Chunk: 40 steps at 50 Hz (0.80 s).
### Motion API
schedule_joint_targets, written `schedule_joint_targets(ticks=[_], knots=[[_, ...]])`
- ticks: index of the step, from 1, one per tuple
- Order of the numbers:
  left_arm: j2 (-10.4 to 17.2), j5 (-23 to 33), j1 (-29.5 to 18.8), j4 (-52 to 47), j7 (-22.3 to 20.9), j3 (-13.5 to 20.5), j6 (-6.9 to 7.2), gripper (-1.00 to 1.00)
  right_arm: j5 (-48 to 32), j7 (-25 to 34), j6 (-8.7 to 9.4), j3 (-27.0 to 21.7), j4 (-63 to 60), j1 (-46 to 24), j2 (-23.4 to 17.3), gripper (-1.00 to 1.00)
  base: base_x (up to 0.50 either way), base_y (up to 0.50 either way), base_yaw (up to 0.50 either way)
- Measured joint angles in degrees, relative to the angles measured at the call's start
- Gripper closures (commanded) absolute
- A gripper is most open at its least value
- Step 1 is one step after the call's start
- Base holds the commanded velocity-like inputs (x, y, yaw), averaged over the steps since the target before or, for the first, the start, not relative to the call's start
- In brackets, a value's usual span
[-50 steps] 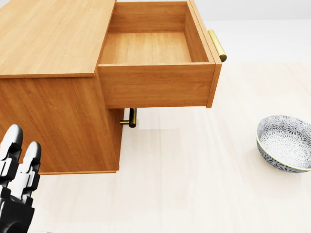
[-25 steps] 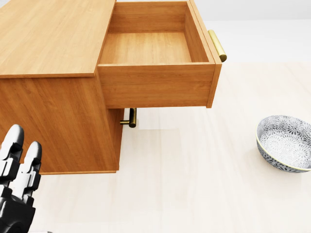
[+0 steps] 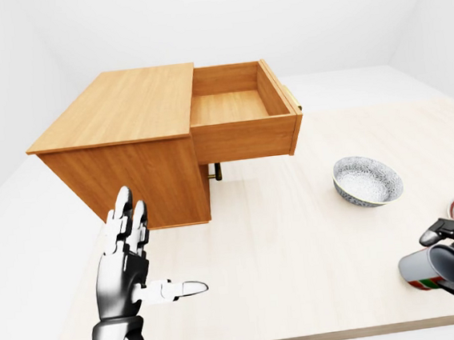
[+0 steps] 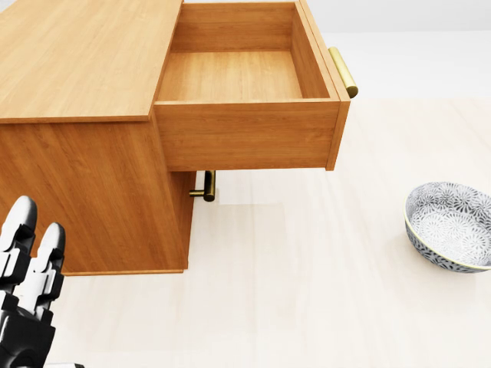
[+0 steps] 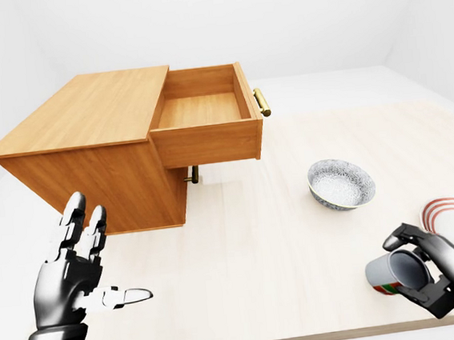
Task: Put the ketchup in the top drawer of the cabinet.
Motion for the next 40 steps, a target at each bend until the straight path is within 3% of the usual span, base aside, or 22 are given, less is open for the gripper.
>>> schedule_joint_targets(ticks=[22,30,40], knots=[[-0.13,-0.26,0.33,-0.54,-0.3,0.29,0.05,-1.0,-8.37,0.0,0.0,-1.18,-30.01,-4.35,2.78,1.0,0.0,0.0,0.0],[-0.16,-0.2,0.55,-0.68,-0.36,0.15,-0.08,-1.0,-10.45,0.0,0.0,2.31,-39.49,-7.27,3.89,1.0,0.0,0.0,0.0],[-0.18,-0.31,0.7,-1.01,-0.44,0.19,0.08,-1.0,-11.15,0.0,0.0,10.84,-51.04,-11.5,6.06,1.0,0.0,0.0,0.0]])
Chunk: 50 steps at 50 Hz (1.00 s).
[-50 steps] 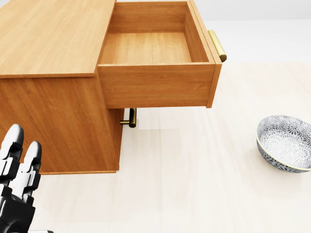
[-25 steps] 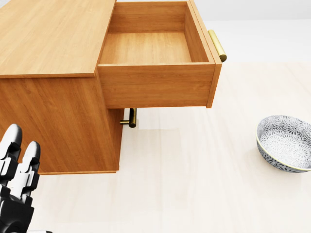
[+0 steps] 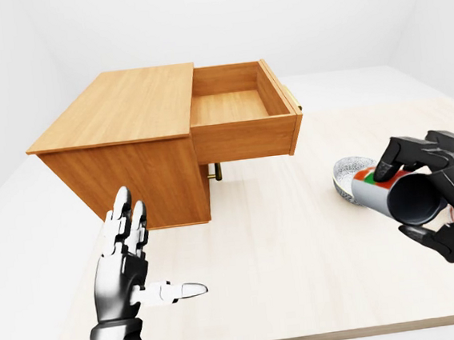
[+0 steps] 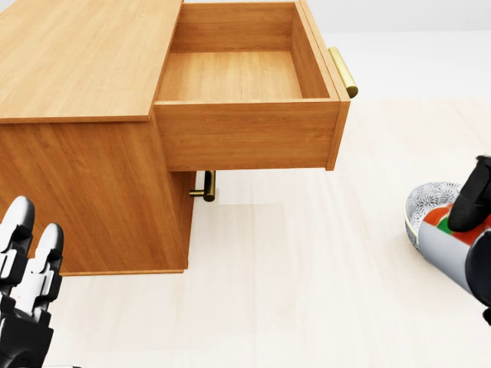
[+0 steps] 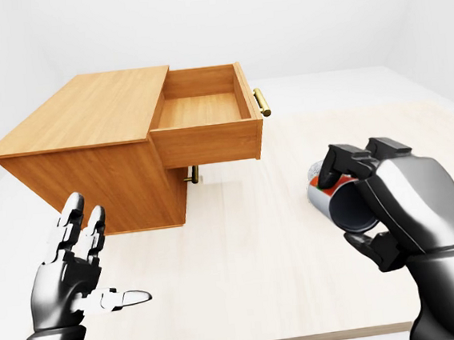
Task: Put the ketchup in the top drawer of the cabinet.
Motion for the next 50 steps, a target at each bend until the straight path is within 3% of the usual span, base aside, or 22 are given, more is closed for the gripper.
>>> schedule_joint_targets(ticks=[15,35,41,50], knots=[[-0.01,-0.3,-0.03,-0.26,-0.23,0.28,0.28,-1.0,-0.45,0.0,0.0,14.67,-7.43,0.48,7.0,1.0,0.0,0.0,0.0],[-0.07,-0.48,-0.03,-0.48,-0.43,0.55,0.29,-1.0,-1.71,0.0,0.0,20.31,-7.43,1.07,9.53,1.0,0.0,0.0,0.0],[-0.09,-0.55,-0.16,-0.51,-0.5,0.69,0.29,-1.0,-6.93,0.0,0.0,23.79,-7.43,-2.76,7.79,1.0,0.0,0.0,0.0],[-0.09,-0.61,-0.37,-0.08,-0.58,0.8,0.26,-1.0,-22.49,0.0,0.0,27.45,-6.16,-15.72,6.56,1.0,0.0,0.0,0.0]])
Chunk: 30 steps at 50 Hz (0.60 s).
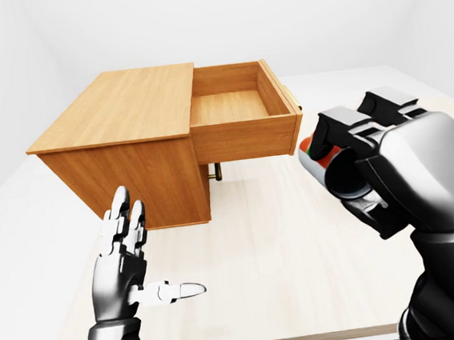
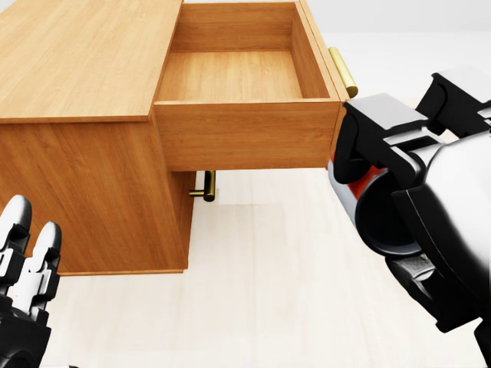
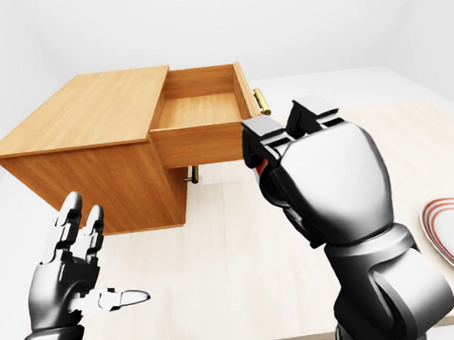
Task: Put the ketchup in the top drawer of the cabinet.
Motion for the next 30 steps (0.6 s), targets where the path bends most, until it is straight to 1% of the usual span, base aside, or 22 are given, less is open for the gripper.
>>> schedule_joint_targets(ticks=[7,15,22,30], knots=[[0.02,-0.09,-0.12,-0.07,-0.03,0.12,0.04,-1.0,-11.1,-0.01,0.0,-0.39,3.0,-9.67,1.2,1.0,0.0,0.0,0.0],[0.03,-0.08,-0.26,-0.08,0.0,0.16,0.04,-1.0,-18.61,0.0,0.0,-1.12,7.86,-18.67,1.53,1.0,0.0,0.0,0.0],[0.02,-0.03,-0.29,-0.01,0.04,0.11,0.04,-1.0,-20.66,0.0,0.0,-1.68,14.51,-26.21,0.51,1.0,0.0,0.0,0.0],[0.09,-0.03,-0.62,0.25,0.15,0.16,0.04,-1.0,-19.16,0.0,0.0,-1.39,25.22,-34.9,-1.4,1.0,0.0,0.0,0.0]])
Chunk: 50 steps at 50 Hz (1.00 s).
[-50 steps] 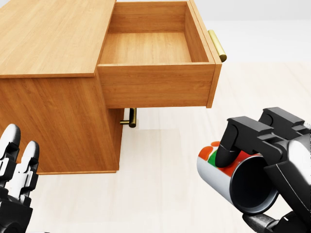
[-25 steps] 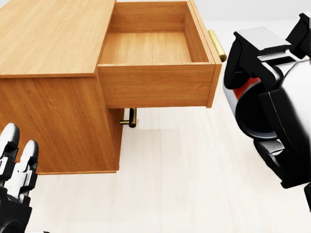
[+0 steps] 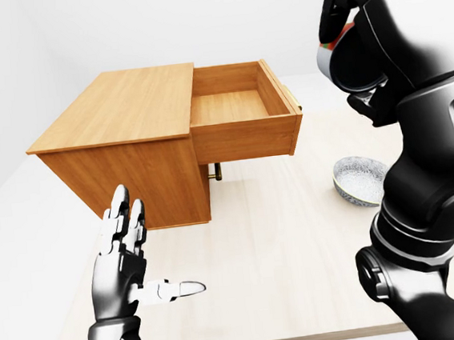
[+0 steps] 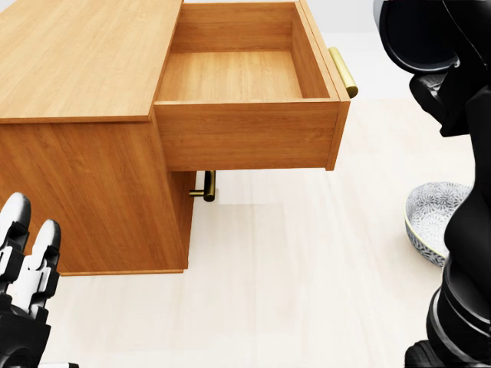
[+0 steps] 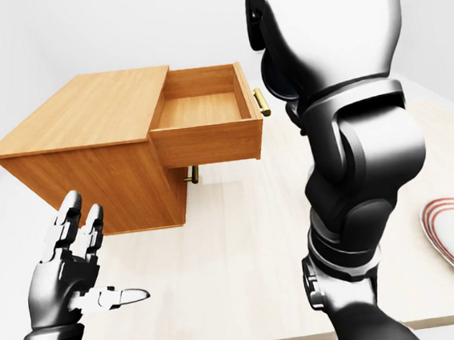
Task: Put the ketchup in the top drawer of the cabinet.
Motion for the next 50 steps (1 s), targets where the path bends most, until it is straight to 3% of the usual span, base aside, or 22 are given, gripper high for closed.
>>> schedule_joint_targets(ticks=[13,33,50], knots=[[0.03,0.02,-0.16,0.19,0.01,-0.04,-0.03,-1.0,7.63,0.0,0.0,1.08,21.46,-14.78,-2.5,1.0,0.0,0.0,0.0],[0.06,0.04,-0.21,0.05,-0.02,-0.15,0.0,-1.0,32.17,0.0,0.0,1.68,65.52,-38.16,-5.78,1.0,0.0,0.0,0.0],[0.12,0.12,-0.24,0.07,-0.06,-0.34,0.0,-1.0,42.92,-1.58,0.0,2.72,87.2,-48.47,-8.33,1.0,0.0,0.0,0.0]])
